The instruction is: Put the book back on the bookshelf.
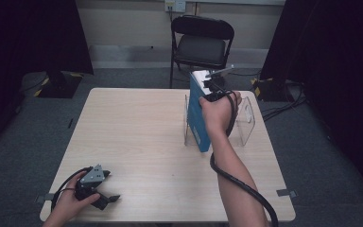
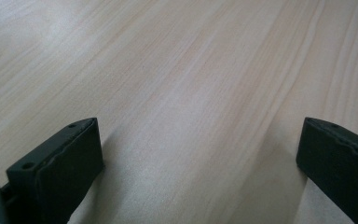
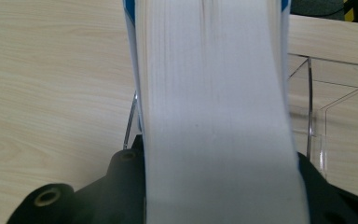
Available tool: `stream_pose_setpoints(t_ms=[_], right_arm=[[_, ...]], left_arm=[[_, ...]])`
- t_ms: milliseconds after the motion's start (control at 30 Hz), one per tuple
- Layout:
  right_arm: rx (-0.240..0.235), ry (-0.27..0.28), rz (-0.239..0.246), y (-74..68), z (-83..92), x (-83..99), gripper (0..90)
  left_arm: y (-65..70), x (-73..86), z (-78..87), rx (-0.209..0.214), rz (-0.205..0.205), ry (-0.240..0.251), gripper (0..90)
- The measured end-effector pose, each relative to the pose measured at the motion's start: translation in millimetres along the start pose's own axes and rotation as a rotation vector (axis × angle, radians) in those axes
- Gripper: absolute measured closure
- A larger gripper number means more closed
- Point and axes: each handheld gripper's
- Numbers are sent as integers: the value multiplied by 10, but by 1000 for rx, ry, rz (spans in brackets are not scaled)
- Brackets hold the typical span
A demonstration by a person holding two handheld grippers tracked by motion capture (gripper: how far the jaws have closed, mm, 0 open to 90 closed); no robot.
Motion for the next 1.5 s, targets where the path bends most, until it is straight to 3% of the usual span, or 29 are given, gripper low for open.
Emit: stream_pose_setpoints(t_ms=[167, 200, 733, 867, 900, 967, 1067, 1167, 1500], right_arm=[[11, -5, -3, -32, -35, -16, 618], [12, -7, -3, -38, -43, -17, 618], [43, 34, -20, -128, -214, 37, 615], [34, 38, -32, -122, -214, 34, 605], [30, 25, -33, -116, -212, 31, 598], [7, 54, -68, -79, -169, 17, 579], [-20, 51, -60, -48, -136, -11, 530], [-42, 53, -84, -3, -128, 8, 489], [-69, 83, -27, 44, -58, 98, 382]], left_arm=[[-2, -5, 12, 2, -1, -17, 0], [-2, 2, 1, 3, -2, 2, 0], [-5, 1, 1, 5, -5, 0, 0], [-4, -5, 11, 4, -4, -15, 0], [-4, 2, 1, 5, -5, 1, 0], [-4, 2, 1, 5, -5, 0, 0], [-3, 1, 1, 4, -4, 0, 0], [-4, 1, 1, 4, -4, 0, 0], [-4, 2, 0, 5, -5, 1, 0]])
Point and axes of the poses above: each handheld gripper's, and its own axes: z roughly backward along the jaws, x roughly out of its underside, y roughly to its right, and after that the axes turned 15 degrees about x, right-handed
